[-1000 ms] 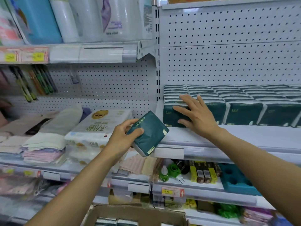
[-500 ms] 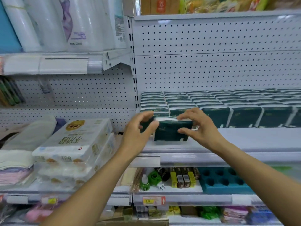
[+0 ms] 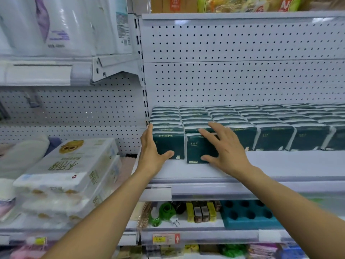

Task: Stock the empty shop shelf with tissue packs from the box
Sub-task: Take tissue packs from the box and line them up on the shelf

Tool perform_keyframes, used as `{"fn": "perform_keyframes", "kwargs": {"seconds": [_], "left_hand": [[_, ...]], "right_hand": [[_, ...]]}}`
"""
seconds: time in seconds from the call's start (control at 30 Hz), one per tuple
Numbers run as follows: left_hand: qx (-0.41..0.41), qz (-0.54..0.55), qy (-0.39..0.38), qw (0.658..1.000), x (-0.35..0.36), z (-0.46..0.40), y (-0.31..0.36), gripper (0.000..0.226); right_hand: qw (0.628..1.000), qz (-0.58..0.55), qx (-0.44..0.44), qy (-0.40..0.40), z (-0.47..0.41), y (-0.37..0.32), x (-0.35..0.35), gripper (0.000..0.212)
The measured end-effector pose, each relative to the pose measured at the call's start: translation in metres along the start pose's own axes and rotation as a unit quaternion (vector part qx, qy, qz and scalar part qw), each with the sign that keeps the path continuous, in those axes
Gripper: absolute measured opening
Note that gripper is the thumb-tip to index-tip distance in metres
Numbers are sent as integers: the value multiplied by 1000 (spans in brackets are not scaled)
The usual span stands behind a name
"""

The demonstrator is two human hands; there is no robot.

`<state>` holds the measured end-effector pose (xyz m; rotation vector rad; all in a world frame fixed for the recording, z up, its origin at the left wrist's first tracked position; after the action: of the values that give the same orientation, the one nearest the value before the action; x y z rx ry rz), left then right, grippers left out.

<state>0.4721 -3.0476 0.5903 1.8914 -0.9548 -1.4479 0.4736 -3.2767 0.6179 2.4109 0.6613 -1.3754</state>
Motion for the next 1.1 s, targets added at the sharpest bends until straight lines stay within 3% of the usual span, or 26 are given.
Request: {"fn": "perform_keyframes", "kwargs": {"seconds": [0.37,0.6,0.7,0.87,1.1], "left_hand": [[8,-24,18,1000,4,-8,-4,97],[10,-63,30,998,1,-7,-5,102],[17,-186,60,981,-10,6,5,103],[124,-314,66,939,-21,71,24,86],[186,-373,90,905,-44,184,-24,60]], "right_hand": [[999,7,-3,-35,-20,2,18,74],[998,35,19,-47,-16,-4,13,75],[999,22,25,-17,-8,-17,-3,69],[998,8,-14,69,27,-70,-35,55],[995,-42,-66,54,94,-165,-12,45]]}}
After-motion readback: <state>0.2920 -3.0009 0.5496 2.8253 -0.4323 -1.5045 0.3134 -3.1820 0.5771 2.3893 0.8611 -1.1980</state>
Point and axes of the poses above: each hand's wrist, its own z-axis away from the middle knuckle, its own x-axis out of the palm, y = z × x, the point moved 8 cm from there along -z, towards the middle knuckle, and after that the axes turned 10 degrees about -y, right-handed, at the moved point
